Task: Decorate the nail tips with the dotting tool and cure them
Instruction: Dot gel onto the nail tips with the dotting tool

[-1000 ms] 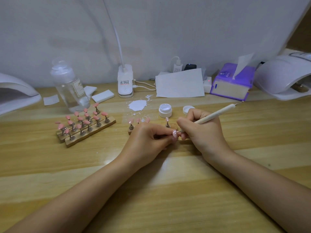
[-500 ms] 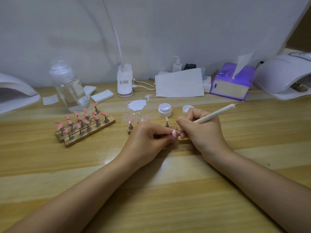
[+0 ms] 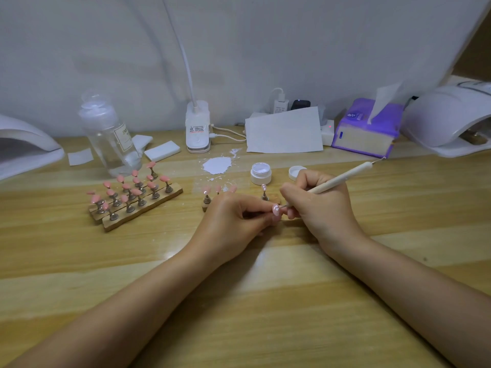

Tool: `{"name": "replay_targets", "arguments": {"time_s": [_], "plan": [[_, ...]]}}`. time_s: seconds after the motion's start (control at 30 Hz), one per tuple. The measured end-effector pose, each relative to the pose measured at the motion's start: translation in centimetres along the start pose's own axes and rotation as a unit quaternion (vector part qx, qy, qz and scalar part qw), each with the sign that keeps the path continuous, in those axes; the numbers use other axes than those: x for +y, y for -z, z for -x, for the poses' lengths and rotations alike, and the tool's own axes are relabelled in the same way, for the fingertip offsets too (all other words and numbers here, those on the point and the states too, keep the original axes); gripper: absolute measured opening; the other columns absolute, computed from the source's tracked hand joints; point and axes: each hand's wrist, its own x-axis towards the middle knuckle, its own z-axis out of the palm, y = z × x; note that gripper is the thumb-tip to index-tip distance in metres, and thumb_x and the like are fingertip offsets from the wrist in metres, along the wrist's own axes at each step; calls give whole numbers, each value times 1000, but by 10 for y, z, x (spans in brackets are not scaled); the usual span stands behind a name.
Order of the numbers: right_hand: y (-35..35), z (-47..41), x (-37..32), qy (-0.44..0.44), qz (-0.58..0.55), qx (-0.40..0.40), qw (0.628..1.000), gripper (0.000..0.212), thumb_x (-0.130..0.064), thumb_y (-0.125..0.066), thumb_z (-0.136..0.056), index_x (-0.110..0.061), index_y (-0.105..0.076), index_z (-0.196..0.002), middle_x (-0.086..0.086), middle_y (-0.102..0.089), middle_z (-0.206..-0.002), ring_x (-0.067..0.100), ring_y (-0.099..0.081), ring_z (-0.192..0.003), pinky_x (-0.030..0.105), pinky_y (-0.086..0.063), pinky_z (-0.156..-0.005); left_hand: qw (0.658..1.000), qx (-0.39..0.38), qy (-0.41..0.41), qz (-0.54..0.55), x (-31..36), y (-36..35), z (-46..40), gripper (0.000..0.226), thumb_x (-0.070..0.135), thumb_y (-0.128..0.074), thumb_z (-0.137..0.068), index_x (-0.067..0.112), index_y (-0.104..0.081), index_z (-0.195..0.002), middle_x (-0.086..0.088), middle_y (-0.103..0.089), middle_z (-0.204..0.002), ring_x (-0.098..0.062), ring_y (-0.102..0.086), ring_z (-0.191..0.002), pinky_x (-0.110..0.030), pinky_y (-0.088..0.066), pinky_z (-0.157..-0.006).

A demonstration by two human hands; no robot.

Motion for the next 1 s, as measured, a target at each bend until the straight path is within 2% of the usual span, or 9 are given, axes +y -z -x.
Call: {"name": "replay_targets", "arguments": {"time_s": [0.17,0.27,0.37,0.47,0.63,0.77,0.9,1.0], "plan": [[-1,1,-1,-7,-21,-12,1000,37,10,-54,-73,-8,-36,-47,1,-43,-32,8,-47,-31,12,-40,-38,1000,5,-7,1,2,0,0,16,21,-68,-80,37,-69,-75,17,-65,-61,4,-55,-50,6,3,-93],[0,0,0,1,-6,-1,1000,38,9,-55,-72,-10,-36,-46,-1,-43,-32,8,-44,-32,13,-40,-40,1000,5,-11,-10,2,0,0,11,22,-68,-80,32,-72,-80,11,-69,-66,6,-55,-51,7,4,-92],[0,1,-2,-1,-8,-6,1000,38,9,-55,-73,-10,-36,-46,0,-43,-32,7,-45,-32,12,-38,-39,1000,4,-8,-6,2,0,0,9,22,-68,-80,29,-74,-82,17,-69,-67,8,-56,-53,7,4,-91],[-1,2,-3,-4,-23,-19,1000,37,12,-53,-74,-7,-36,-47,-1,-43,-31,5,-47,-30,9,-36,-38,1000,2,-8,4,3,0,1,14,22,-68,-80,36,-70,-78,29,-66,-69,10,-55,-54,7,3,-93],[0,2,-2,-1,-5,-8,1000,40,10,-55,-74,-11,-35,-46,-5,-42,-31,6,-45,-32,12,-39,-39,1000,-1,1,2,0,0,0,8,22,-68,-80,27,-74,-82,29,-61,-58,8,-55,-53,7,3,-94],[-1,2,-3,-7,-29,-20,999,39,13,-53,-75,-9,-35,-47,-1,-42,-31,6,-45,-30,10,-37,-37,1000,-4,-2,3,0,0,0,13,21,-68,-81,34,-71,-77,31,-60,-57,12,-55,-53,8,4,-92],[-1,2,-2,2,-8,-6,1000,41,11,-54,-73,-11,-35,-44,-4,-41,-31,7,-44,-31,12,-37,-38,1000,-3,4,5,-1,0,0,8,21,-68,-80,24,-75,-82,30,-60,-58,11,-55,-54,7,3,-93],[-1,2,-3,-6,-21,-10,1000,39,12,-53,-73,-9,-35,-45,-1,-42,-32,6,-44,-30,11,-37,-38,1000,0,1,0,0,-1,0,10,22,-68,-80,30,-73,-81,30,-60,-58,10,-55,-54,7,3,-92]]}}
